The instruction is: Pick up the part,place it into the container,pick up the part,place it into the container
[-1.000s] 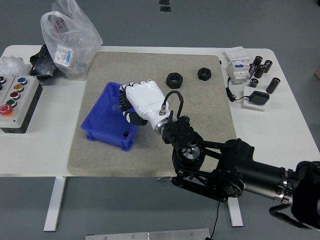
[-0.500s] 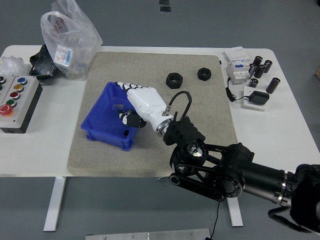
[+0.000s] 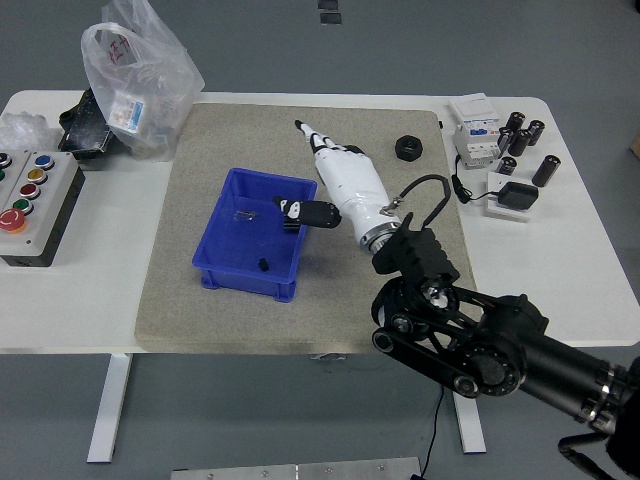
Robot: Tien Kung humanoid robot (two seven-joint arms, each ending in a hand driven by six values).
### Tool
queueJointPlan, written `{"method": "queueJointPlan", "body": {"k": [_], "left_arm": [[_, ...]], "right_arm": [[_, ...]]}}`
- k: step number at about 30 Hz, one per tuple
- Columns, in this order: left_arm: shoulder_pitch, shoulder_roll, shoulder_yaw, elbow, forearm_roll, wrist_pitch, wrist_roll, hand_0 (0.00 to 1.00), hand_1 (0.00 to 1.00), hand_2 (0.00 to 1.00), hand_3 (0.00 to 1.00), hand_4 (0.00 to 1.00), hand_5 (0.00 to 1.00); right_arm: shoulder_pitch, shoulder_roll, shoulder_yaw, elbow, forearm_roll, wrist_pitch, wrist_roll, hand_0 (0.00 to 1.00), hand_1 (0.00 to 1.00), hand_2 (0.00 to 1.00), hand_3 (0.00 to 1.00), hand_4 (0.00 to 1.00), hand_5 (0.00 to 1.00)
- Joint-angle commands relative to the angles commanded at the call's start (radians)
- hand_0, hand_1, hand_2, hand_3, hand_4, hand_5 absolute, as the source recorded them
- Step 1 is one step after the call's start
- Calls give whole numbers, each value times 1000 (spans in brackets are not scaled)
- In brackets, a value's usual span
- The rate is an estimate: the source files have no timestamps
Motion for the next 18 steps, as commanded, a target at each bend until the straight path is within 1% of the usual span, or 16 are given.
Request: {"method": "queueJointPlan", "body": {"k": [2, 3, 5, 9, 10, 12, 15, 16, 18], "left_arm": [[3, -2, -8, 0, 6, 1, 1, 609, 631, 601, 629, 629, 266], [3, -2, -13, 0, 12, 1, 2, 609, 631, 600, 629, 627, 264], [2, -3, -18, 0, 17, 2, 1, 609, 631, 600, 629, 627, 264], [-5, -3, -13, 0, 15, 0, -6, 609, 631, 600, 629, 627, 264], [-7, -2, -11, 0, 14, -1, -8, 609, 631, 602, 629, 627, 264], [-8, -3, -13, 0, 19, -1, -9, 609, 631, 602, 629, 627, 264], [-6, -4, -19, 0, 28, -1, -6, 609, 631, 602, 629, 627, 264], [-5, -4, -20, 0, 29, -1, -5, 609, 631, 600, 629, 627, 264], [-4, -4, -20, 0, 28, -1, -3, 609, 631, 600, 629, 627, 264]], "right_arm": [[-15, -23, 44, -20, 15, 31, -6, 346, 720, 857, 955, 822, 415], [-21, -31, 60, -32, 23, 45, -5, 320, 678, 848, 998, 960, 448], [-32, -35, 76, -50, 32, 65, -1, 320, 678, 848, 998, 960, 448], [-56, -29, 82, -68, 17, 98, -6, 320, 678, 848, 998, 960, 448], [-63, -30, 79, -68, 14, 111, -11, 320, 669, 850, 998, 998, 514], [-72, -35, 70, -61, 14, 136, -20, 320, 669, 850, 998, 998, 514], [-80, -40, 56, -55, 16, 160, -28, 320, 669, 850, 998, 998, 514], [-82, -41, 52, -53, 17, 166, -30, 317, 651, 809, 994, 998, 516], [-85, -43, 44, -54, 18, 179, -34, 317, 651, 809, 994, 998, 516]]}}
